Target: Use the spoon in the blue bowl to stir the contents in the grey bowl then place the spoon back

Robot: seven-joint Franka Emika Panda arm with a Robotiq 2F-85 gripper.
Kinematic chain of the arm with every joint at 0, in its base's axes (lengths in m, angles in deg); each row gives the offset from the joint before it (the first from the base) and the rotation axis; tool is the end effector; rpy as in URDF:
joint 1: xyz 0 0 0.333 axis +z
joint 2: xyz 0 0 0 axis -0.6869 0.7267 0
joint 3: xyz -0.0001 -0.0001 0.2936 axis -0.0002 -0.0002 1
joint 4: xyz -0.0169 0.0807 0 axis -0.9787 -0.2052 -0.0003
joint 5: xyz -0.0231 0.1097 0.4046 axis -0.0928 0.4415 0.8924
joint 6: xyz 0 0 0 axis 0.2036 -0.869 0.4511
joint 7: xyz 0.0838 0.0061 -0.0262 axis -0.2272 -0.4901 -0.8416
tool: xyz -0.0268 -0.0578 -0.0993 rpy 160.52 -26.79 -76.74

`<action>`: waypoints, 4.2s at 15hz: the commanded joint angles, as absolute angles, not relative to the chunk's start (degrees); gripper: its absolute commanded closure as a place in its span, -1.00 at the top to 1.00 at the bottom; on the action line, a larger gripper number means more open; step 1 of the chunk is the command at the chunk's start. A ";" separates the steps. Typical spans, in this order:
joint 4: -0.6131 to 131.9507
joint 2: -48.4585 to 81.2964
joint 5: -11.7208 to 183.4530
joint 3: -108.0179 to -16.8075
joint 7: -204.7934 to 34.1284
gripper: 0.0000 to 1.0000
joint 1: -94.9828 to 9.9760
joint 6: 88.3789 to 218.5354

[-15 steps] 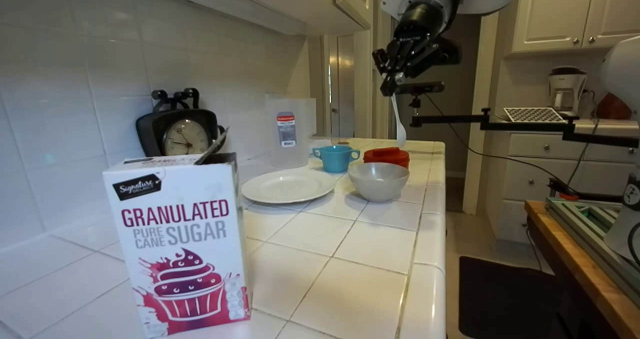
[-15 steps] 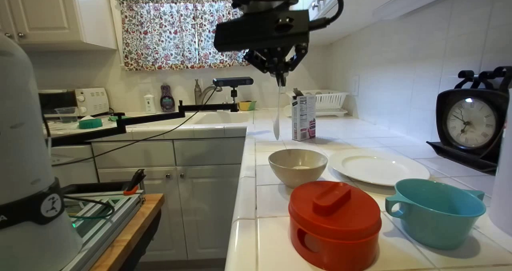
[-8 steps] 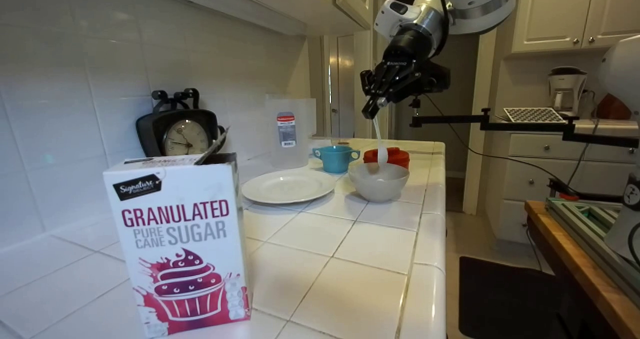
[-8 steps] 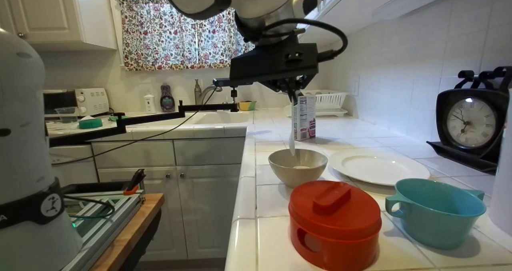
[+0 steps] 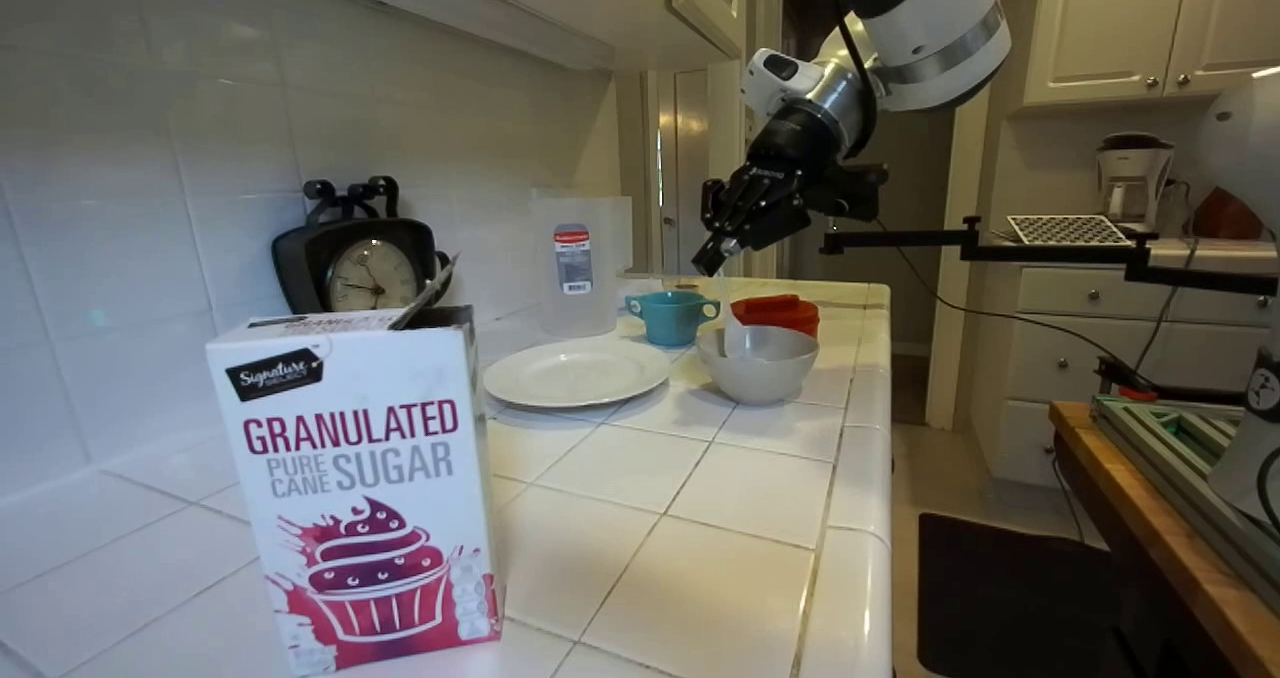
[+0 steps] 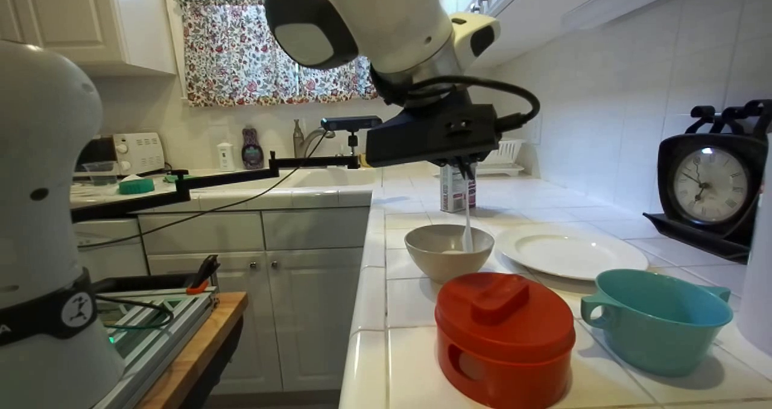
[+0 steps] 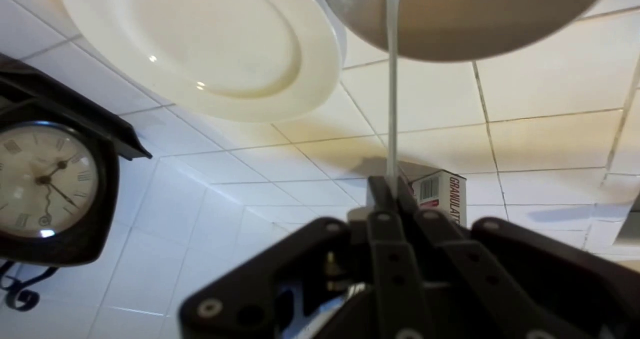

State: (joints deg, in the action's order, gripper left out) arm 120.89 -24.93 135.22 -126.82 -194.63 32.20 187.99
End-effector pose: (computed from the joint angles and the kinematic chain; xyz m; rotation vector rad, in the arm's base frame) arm 0.4895 0.0424 0.2999 -2.3099 -1.4188 -1.0987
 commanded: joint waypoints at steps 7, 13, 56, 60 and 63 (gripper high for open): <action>118.22 -32.97 134.93 -141.88 -200.12 -0.99 50.69 195.50; 119.32 -36.34 126.19 -140.65 -193.26 -0.99 49.49 193.60; 118.99 -41.43 88.03 -144.34 -167.13 -0.99 42.97 182.30; 118.84 -42.43 87.29 -146.92 -167.69 -0.99 45.68 187.06; 118.74 -43.18 86.24 -148.62 -167.84 -0.99 48.54 190.58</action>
State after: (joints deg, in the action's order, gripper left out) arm 118.94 -42.11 88.71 -146.47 -168.02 45.72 187.10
